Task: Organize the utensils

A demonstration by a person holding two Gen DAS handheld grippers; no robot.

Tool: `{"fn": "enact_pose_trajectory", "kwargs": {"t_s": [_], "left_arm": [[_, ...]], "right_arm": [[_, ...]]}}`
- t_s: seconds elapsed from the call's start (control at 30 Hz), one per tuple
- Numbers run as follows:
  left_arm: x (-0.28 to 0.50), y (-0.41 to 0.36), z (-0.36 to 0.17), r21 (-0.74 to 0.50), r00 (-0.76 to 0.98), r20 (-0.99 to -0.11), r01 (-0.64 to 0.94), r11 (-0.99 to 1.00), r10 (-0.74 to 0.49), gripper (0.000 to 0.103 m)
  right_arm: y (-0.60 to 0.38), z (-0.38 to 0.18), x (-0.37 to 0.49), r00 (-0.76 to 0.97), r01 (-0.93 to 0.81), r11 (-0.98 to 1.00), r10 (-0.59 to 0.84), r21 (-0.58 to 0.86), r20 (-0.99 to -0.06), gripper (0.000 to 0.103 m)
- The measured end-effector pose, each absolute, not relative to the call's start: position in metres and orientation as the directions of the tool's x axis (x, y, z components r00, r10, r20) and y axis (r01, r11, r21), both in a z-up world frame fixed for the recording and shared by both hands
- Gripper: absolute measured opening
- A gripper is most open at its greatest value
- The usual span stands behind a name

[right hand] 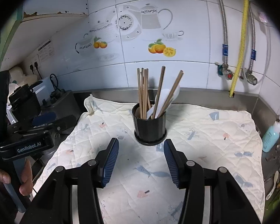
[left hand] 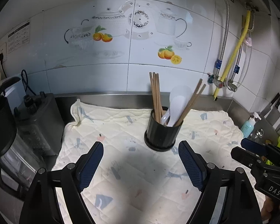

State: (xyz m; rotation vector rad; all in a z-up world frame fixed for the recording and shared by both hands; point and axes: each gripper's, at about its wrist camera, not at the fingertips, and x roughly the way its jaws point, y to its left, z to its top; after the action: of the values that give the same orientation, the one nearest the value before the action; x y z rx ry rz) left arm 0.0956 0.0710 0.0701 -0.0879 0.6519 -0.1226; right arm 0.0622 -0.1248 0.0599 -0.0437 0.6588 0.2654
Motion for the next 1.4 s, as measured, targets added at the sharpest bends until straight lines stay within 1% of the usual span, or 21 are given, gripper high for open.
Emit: {"fn": "enact_pose_trajectory", "kwargs": {"t_s": [0.17, 0.33, 0.5, 0.67, 1.4], "left_arm": [[0.083, 0.066, 0.065, -0.113, 0.778, -0.615, 0.074, 0.991, -0.128, 0.09], [0.077, 0.065, 0.062, -0.102, 0.776, -0.621, 0.061, 0.993, -0.112, 0.09], [0.07, 0.056, 0.058, -0.065, 0.774, -0.626, 0.071, 0.995, -0.096, 0.09], [0.067, 0.049, 0.053, -0.058, 0.766, -0.634, 0.085, 0.995, -0.103, 0.09], [0.068, 0.031, 0.043, -0.035, 0.75, -0.655, 0.093, 0.995, -0.093, 0.09]], "right_arm": [[-0.136, 0.061, 0.056, 0.767, -0.241, 0.969, 0.226, 0.057, -0.6, 0.059], [-0.147, 0.058, 0.051, 0.772, -0.219, 0.974, 0.21, 0.059, -0.6, 0.06], [-0.157, 0.058, 0.049, 0.775, -0.201, 0.978, 0.193, 0.055, -0.601, 0.06], [-0.162, 0.058, 0.046, 0.774, -0.193, 0.98, 0.18, 0.044, -0.607, 0.063], [-0.174, 0.049, 0.043, 0.76, -0.203, 0.978, 0.184, 0.041, -0.623, 0.064]]}}
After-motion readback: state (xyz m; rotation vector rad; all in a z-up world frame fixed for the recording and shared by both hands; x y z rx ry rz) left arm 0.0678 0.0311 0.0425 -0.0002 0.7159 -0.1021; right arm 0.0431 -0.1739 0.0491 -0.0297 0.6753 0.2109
